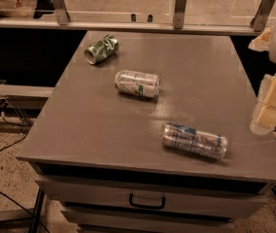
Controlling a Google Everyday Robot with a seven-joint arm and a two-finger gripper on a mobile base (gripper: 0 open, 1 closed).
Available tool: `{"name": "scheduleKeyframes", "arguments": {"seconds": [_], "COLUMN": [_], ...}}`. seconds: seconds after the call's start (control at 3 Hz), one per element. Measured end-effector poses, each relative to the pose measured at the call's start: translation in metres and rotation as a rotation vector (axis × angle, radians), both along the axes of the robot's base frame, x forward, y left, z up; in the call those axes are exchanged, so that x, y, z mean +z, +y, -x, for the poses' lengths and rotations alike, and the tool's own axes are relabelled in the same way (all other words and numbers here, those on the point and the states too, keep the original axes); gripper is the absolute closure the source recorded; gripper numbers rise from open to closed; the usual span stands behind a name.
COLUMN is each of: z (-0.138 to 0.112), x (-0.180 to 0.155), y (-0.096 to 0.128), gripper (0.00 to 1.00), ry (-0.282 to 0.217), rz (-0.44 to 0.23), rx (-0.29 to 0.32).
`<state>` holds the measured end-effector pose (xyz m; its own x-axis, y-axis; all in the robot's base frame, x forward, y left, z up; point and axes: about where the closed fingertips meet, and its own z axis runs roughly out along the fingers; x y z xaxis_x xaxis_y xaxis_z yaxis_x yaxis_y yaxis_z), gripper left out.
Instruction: Move 7up can near redbull can
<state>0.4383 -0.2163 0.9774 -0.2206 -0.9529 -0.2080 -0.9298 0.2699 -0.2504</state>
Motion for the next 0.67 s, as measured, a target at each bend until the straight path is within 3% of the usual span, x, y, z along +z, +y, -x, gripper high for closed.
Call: {"name": "scheduleKeyframes", "arguments": {"seconds": [0.33, 0.67], "z": [0.000, -0.024], "x": [0.000, -0.012], "y": [0.000, 0.020], "gripper": [0.00, 0.00], "ry": [0.000, 0.011], "rz": [0.000, -0.046], "rx": [0.000, 0.035]}}
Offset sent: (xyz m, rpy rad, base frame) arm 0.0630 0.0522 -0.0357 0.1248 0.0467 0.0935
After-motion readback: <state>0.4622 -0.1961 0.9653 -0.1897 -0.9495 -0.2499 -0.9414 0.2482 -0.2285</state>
